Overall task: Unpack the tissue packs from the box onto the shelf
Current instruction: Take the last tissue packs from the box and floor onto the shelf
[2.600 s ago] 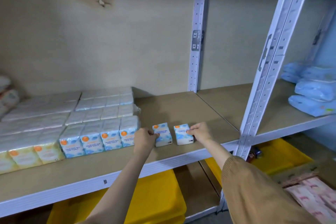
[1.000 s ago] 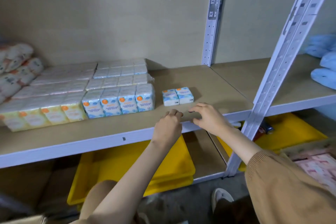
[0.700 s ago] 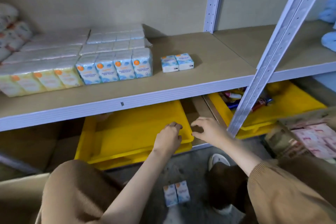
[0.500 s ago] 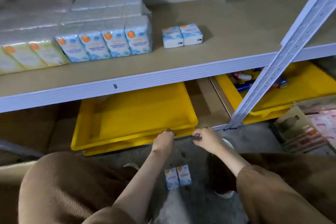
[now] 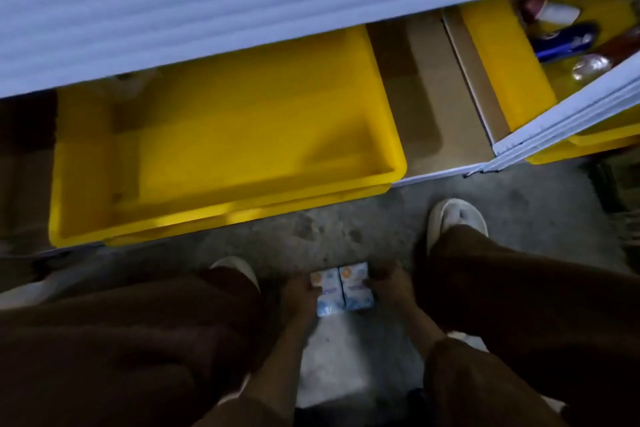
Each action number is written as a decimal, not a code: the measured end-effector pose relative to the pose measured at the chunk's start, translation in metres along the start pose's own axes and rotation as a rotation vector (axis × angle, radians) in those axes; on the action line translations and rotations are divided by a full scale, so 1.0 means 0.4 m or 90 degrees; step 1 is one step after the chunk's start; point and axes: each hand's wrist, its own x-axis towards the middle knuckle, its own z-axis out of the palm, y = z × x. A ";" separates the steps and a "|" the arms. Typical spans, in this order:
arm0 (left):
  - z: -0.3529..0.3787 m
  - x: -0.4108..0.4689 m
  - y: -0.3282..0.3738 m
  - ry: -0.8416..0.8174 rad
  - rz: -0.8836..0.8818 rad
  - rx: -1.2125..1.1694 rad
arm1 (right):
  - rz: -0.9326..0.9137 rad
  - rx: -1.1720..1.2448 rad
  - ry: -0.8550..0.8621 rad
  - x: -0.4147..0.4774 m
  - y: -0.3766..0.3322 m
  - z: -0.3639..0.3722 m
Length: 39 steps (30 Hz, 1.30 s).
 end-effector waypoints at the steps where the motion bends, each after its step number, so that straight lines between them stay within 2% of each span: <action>1: 0.013 0.003 -0.012 0.005 -0.023 -0.049 | 0.010 0.023 0.000 0.011 0.014 0.014; 3: 0.040 0.016 -0.036 0.009 -0.070 -0.127 | 0.024 0.038 0.002 0.019 0.022 0.033; 6: 0.058 0.023 -0.044 0.007 -0.115 -0.154 | 0.041 0.062 -0.018 0.015 0.014 0.049; 12: 0.023 -0.006 -0.018 0.044 -0.082 -0.174 | 0.061 0.134 -0.003 0.044 0.034 0.052; 16: -0.031 -0.050 0.054 0.052 -0.004 -0.167 | 0.030 0.132 0.023 0.009 -0.024 -0.012; 25: -0.183 -0.225 0.248 0.126 0.179 -0.241 | -0.166 0.129 0.139 -0.147 -0.248 -0.222; 34: -0.312 -0.467 0.373 0.225 0.361 -0.268 | -0.322 0.188 0.228 -0.400 -0.408 -0.407; 39: -0.398 -0.588 0.431 0.265 0.468 -0.294 | -0.415 0.151 0.265 -0.536 -0.488 -0.491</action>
